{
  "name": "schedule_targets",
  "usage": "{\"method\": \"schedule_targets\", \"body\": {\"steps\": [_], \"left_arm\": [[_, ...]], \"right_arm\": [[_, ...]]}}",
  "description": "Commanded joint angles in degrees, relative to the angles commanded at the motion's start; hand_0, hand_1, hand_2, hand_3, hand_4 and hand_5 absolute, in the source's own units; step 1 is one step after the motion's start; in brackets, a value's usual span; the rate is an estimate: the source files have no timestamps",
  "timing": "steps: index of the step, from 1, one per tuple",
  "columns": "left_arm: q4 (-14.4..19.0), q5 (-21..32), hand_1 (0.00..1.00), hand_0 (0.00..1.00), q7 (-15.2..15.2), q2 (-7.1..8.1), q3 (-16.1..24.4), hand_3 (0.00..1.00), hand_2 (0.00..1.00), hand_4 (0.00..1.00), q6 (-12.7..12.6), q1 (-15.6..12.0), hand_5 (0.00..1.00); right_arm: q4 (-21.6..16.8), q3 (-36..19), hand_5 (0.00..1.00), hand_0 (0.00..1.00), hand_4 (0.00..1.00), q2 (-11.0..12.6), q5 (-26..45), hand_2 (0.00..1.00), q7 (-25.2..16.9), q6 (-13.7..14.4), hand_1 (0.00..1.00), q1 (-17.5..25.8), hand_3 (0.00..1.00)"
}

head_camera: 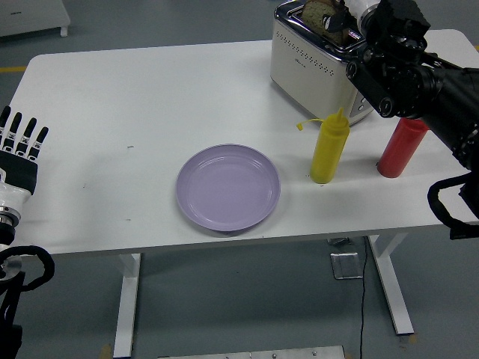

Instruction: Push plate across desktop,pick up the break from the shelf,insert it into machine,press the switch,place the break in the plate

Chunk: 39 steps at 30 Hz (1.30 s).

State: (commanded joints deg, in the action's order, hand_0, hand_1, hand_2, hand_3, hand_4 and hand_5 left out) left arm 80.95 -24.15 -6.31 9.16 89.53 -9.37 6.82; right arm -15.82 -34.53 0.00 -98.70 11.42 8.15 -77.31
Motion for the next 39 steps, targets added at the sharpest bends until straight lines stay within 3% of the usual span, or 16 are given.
{"method": "schedule_targets", "body": {"steps": [8, 9, 19, 30, 39], "left_arm": [[0.0, 0.0, 0.869, 0.821, 0.0, 0.07, -0.1, 0.828, 0.944, 0.616, 0.0, -0.2, 0.998], [0.0, 0.0, 0.869, 0.821, 0.0, 0.08, -0.1, 0.828, 0.944, 0.616, 0.0, -0.2, 0.998], [-0.1, 0.1, 0.869, 0.820, -0.1, 0.40, -0.9, 0.829, 0.944, 0.616, 0.1, -0.6, 0.998], [0.0, -0.1, 0.869, 0.820, -0.2, 0.75, -0.7, 0.831, 0.943, 0.616, 0.2, -1.4, 0.998], [0.1, -0.1, 0.868, 0.819, -0.3, 0.80, -0.6, 0.827, 0.944, 0.618, 0.3, -1.6, 0.998]], "right_arm": [[-0.6, 1.1, 0.126, 0.233, 0.561, 0.0, -1.3, 0.415, -0.1, -0.1, 0.320, -0.3, 0.498], [-0.7, 1.2, 0.112, 0.219, 0.507, 0.0, -1.6, 0.407, -0.1, 0.0, 0.320, -0.4, 0.497], [-5.0, 0.8, 0.101, 0.201, 0.481, 1.0, -5.6, 0.395, 0.1, 4.5, 0.309, -2.6, 0.488], [-15.8, 0.2, 0.057, 0.183, 0.414, 9.4, -6.8, 0.378, -1.1, 9.6, 0.295, -4.4, 0.474], [-28.6, 3.6, 0.066, 0.186, 0.420, 15.0, -3.9, 0.378, -1.6, 9.5, 0.295, -4.8, 0.477]]}}
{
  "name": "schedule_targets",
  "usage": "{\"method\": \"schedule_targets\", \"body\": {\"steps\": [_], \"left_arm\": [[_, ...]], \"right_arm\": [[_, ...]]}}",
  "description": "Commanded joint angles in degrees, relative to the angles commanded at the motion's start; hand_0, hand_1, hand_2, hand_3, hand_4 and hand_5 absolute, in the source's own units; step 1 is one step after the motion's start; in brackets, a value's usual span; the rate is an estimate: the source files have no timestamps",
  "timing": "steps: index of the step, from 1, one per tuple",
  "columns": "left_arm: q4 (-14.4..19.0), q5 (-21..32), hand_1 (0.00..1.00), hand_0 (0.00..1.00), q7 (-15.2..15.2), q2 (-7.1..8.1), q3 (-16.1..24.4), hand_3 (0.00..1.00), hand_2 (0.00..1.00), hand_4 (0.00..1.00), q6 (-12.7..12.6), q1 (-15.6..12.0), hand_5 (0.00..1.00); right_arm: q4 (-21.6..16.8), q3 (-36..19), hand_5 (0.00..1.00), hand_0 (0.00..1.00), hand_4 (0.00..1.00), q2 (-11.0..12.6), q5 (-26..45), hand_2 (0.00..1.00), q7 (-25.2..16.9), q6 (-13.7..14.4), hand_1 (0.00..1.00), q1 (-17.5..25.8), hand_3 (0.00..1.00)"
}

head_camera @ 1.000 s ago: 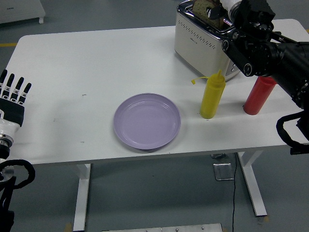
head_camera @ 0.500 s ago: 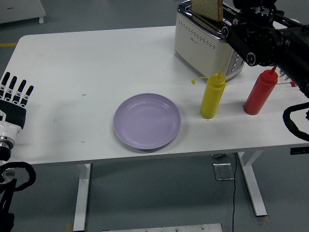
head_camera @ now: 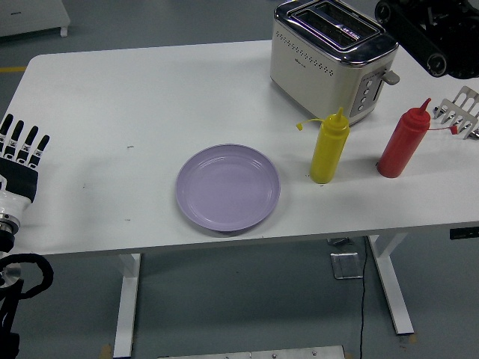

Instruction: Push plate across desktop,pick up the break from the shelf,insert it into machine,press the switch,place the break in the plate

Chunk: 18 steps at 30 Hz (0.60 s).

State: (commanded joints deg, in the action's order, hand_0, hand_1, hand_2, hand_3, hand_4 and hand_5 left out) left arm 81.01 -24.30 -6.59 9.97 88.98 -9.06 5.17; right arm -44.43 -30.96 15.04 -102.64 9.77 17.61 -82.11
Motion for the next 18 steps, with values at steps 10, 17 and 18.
{"method": "schedule_targets", "body": {"steps": [10, 17, 18], "left_arm": [[-0.1, -0.1, 0.868, 0.819, 0.0, -0.25, 0.4, 0.818, 0.944, 0.617, 0.0, -0.1, 0.998], [-0.1, -0.2, 0.866, 0.818, 0.0, -0.29, 0.9, 0.811, 0.943, 0.617, 0.0, -0.5, 0.998], [-0.1, -0.2, 0.865, 0.817, 0.0, -0.31, 0.9, 0.802, 0.940, 0.619, 0.0, -0.5, 0.998]], "right_arm": [[-16.7, 4.4, 0.069, 0.188, 0.399, 3.1, 12.2, 0.374, -1.2, -9.9, 0.292, 0.4, 0.478], [-25.8, 7.3, 0.059, 0.194, 0.374, 4.8, 24.0, 0.372, -3.8, -19.7, 0.292, 1.4, 0.479], [-26.9, 7.8, 0.049, 0.207, 0.352, 5.0, 25.5, 0.371, -4.0, -20.9, 0.290, 1.6, 0.483]]}}
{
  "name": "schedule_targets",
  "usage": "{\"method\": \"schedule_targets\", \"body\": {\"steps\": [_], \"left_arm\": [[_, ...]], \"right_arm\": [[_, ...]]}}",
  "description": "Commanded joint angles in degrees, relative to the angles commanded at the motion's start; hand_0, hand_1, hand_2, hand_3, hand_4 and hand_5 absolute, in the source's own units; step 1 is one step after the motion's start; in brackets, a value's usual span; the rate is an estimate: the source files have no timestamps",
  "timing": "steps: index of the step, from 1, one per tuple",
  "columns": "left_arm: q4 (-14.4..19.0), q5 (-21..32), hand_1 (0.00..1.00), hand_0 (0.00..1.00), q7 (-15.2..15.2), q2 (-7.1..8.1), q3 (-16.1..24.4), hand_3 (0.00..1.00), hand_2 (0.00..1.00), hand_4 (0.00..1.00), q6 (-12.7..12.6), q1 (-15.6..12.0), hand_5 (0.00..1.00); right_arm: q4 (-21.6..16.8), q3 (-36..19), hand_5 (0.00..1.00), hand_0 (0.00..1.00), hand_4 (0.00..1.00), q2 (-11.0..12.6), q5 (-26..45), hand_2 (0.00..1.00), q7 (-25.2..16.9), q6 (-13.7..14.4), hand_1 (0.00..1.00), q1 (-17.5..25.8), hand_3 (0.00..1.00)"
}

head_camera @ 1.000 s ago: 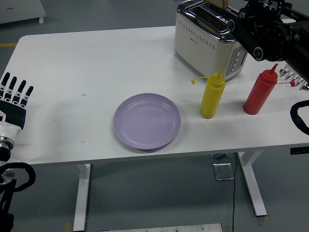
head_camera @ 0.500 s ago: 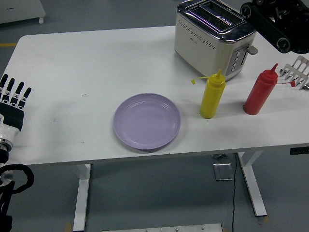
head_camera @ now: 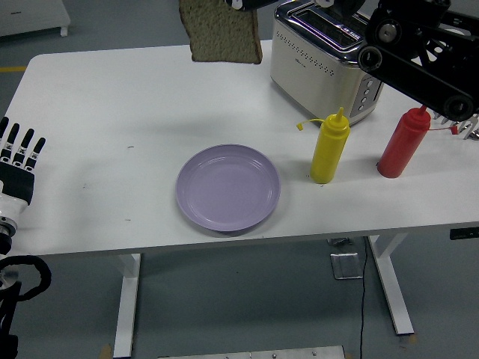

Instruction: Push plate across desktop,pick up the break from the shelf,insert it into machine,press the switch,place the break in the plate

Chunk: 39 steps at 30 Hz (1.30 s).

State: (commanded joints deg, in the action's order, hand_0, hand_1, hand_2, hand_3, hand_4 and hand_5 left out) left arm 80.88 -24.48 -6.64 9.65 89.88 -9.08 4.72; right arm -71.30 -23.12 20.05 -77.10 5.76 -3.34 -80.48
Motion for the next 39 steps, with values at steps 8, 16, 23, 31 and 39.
{"method": "schedule_targets", "body": {"steps": [8, 16, 23, 31, 39], "left_arm": [[0.0, 0.0, 0.865, 0.816, 0.0, -0.08, 0.1, 0.801, 0.939, 0.618, 0.0, 0.1, 0.998], [0.0, 0.0, 0.865, 0.817, 0.0, -0.25, 0.1, 0.800, 0.939, 0.619, 0.0, 0.2, 0.998], [-0.2, 0.0, 0.864, 0.816, 0.0, -0.47, 0.0, 0.799, 0.938, 0.618, 0.0, 0.2, 0.998], [-0.2, 0.0, 0.866, 0.818, 0.0, -0.60, 0.0, 0.803, 0.942, 0.618, 0.0, 0.2, 0.998], [-0.2, 0.0, 0.869, 0.822, 0.0, -0.69, -0.1, 0.808, 0.944, 0.620, -0.1, 0.2, 0.998]], "right_arm": [[-3.8, 4.1, 0.055, 0.206, 0.344, 0.7, 12.0, 0.373, 0.2, -10.3, 0.289, 1.5, 0.483], [-2.3, 6.5, 0.053, 0.206, 0.340, -0.7, 21.7, 0.371, 0.1, -16.9, 0.288, 3.0, 0.483], [1.0, 7.4, 0.059, 0.208, 0.337, -2.5, 23.0, 0.370, -0.7, -17.4, 0.288, 4.3, 0.480], [4.9, 7.7, 0.078, 0.204, 0.298, -3.9, 23.0, 0.365, -1.7, -17.0, 0.281, 5.5, 0.476], [8.4, 7.7, 0.079, 0.217, 0.287, -4.8, 22.1, 0.364, -2.5, -15.5, 0.280, 6.9, 0.471]]}}
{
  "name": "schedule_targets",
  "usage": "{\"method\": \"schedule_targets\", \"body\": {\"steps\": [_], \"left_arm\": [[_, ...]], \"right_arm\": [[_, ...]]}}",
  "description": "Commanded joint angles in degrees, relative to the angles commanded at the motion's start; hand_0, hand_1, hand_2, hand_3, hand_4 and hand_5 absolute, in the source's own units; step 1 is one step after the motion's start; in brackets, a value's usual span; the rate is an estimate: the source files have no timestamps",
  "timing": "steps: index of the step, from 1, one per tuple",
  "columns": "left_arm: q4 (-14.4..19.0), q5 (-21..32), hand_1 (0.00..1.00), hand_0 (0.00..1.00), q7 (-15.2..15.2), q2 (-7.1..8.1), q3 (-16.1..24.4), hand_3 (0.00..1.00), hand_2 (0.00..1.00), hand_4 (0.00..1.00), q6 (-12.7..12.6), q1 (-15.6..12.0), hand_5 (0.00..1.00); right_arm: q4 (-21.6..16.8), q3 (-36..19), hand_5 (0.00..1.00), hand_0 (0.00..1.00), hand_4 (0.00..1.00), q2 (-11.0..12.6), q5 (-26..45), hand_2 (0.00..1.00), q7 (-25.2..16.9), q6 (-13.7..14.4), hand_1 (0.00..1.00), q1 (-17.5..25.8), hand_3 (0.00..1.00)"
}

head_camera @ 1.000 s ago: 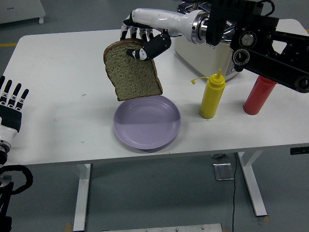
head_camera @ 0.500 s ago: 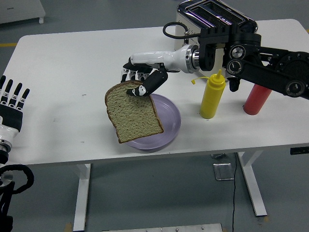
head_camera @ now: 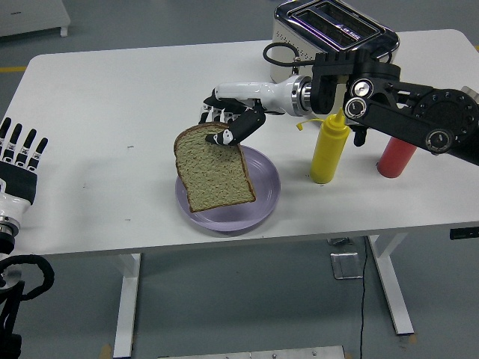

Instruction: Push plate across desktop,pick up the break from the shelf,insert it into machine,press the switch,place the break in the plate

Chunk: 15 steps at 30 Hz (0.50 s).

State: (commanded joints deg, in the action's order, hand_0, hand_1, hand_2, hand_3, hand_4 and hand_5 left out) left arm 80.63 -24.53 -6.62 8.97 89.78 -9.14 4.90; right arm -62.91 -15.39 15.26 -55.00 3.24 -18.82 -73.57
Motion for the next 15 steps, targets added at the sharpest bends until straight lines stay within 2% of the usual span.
{"method": "schedule_targets", "body": {"steps": [15], "left_arm": [[0.0, 0.0, 0.872, 0.826, 0.0, -0.08, -0.2, 0.812, 0.947, 0.618, -0.1, 0.2, 0.998]], "right_arm": [[3.4, 1.5, 0.074, 0.229, 0.299, -2.0, -1.8, 0.376, -0.9, 1.2, 0.289, 1.6, 0.470]]}}
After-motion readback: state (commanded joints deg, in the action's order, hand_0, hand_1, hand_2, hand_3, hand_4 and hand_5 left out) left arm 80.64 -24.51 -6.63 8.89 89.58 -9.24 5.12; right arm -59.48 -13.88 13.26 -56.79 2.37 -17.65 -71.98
